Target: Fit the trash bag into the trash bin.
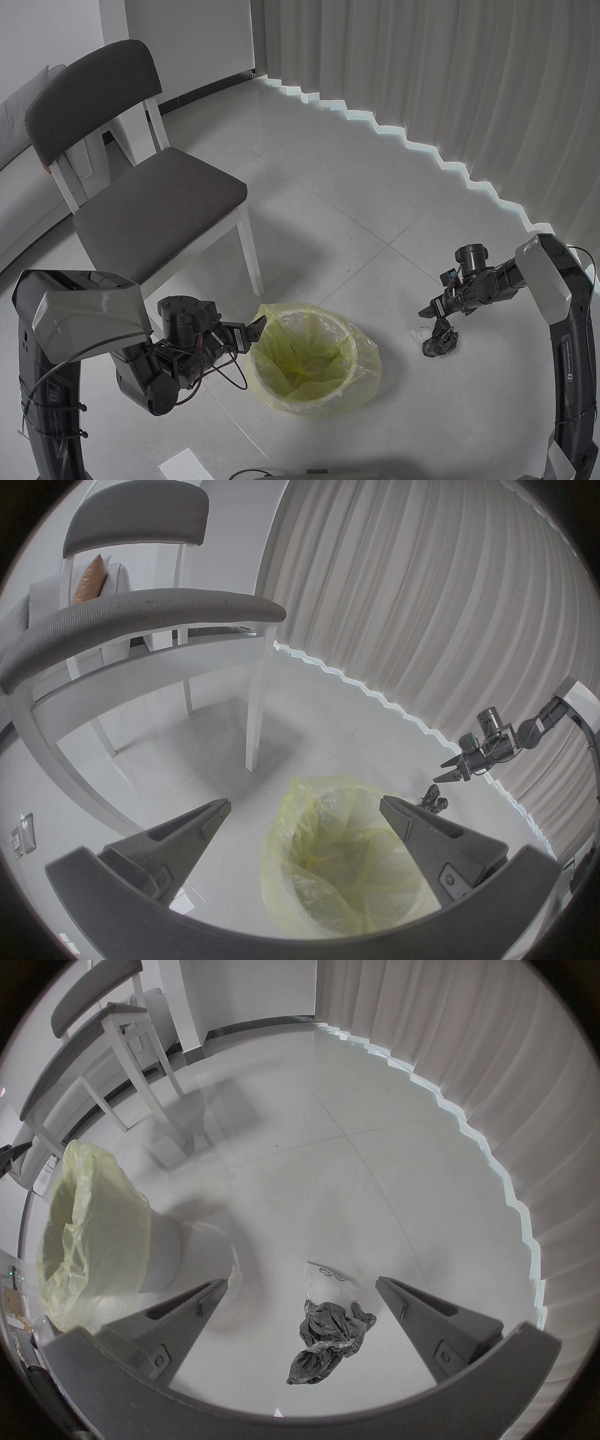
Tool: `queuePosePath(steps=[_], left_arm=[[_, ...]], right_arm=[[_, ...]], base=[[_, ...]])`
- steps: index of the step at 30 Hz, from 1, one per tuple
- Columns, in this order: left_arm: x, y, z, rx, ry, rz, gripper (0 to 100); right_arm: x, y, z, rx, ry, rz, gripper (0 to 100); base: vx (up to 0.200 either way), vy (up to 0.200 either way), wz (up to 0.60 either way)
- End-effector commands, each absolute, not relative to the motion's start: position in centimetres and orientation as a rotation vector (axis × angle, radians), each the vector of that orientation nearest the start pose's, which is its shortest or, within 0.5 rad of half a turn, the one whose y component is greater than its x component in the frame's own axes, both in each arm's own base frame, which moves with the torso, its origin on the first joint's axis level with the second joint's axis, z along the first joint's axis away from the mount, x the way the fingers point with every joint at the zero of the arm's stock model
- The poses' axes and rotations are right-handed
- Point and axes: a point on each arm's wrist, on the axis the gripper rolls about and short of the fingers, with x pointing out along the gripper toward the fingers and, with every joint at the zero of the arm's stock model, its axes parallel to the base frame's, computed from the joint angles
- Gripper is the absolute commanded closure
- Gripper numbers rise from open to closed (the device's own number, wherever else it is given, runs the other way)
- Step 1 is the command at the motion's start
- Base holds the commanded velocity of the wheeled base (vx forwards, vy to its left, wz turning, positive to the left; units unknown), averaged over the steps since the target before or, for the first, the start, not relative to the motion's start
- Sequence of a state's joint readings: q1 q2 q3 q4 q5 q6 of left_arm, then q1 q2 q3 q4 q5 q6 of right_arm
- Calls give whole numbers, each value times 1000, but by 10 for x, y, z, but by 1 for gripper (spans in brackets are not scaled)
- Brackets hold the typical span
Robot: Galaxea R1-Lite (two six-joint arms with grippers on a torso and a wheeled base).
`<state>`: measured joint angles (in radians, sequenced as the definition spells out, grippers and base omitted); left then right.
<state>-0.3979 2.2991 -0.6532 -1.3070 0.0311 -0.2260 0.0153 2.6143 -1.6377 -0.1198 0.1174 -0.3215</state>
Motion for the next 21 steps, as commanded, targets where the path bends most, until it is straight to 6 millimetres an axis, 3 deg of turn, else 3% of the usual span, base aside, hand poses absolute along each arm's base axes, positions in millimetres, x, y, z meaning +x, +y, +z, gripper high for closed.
queuePosePath(steps=[1,8,21], left_arm=[[328,-139,6,-146,386,-326,0],[327,-138,3,-141,393,-310,0],[326,-138,5,-147,375,-310,0]], right_arm=[[499,5,-66,-247,904,262,0],[509,1,-90,-250,913,246,0],[515,-29,-93,-257,902,206,0]], base=[[0,0,0],[0,0,0],[0,0,0]])
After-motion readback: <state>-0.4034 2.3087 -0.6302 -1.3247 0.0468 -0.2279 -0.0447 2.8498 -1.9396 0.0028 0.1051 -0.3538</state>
